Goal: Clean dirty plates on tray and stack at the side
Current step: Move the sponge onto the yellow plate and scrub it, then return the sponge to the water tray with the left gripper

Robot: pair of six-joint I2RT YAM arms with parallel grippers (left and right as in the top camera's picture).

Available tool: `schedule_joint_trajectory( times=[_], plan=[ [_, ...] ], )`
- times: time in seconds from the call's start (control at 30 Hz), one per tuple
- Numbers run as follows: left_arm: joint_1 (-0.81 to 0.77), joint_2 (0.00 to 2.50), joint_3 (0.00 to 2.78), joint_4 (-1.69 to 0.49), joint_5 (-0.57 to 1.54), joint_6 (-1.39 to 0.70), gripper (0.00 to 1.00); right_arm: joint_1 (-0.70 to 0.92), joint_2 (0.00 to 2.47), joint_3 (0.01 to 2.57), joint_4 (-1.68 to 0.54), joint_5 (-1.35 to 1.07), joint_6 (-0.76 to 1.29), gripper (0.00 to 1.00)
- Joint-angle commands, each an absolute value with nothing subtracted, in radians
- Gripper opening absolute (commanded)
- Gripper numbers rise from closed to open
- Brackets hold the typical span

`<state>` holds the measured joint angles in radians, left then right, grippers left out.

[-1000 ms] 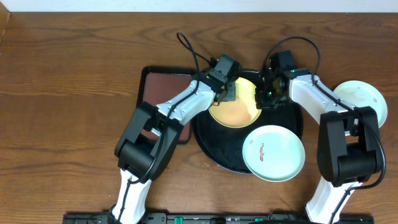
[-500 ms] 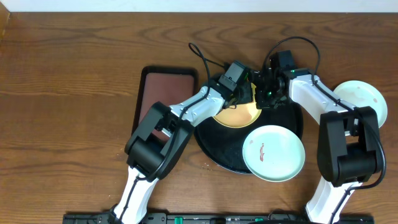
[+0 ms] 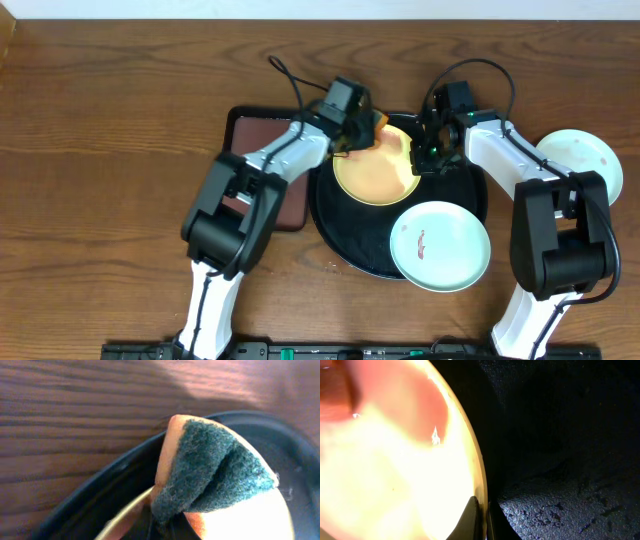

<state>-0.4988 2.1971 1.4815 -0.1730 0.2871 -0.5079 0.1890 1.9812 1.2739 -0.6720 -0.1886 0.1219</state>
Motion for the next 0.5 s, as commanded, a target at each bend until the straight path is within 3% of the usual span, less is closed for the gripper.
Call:
schedule_joint_trajectory(
  times=[0.0,0.2,0.47],
  plan=[
    [-0.457,2.188,1.472,-0.309,0.151,-0.331,0.08,0.178,2.014,1.23,-0.707,-0.113,0.088,0.01],
    [-0.459,2.087,1.472,-0.536,0.116,-0.309,0.07,0.178,2.014,1.23,-0.701,-0.113,0.089,0.01],
    [-0.409,1.771,1.472,-0.765,0.122,-0.316,0.08,0.178,2.014,1.23,-0.696,-0.113,0.089,0.01]
  ],
)
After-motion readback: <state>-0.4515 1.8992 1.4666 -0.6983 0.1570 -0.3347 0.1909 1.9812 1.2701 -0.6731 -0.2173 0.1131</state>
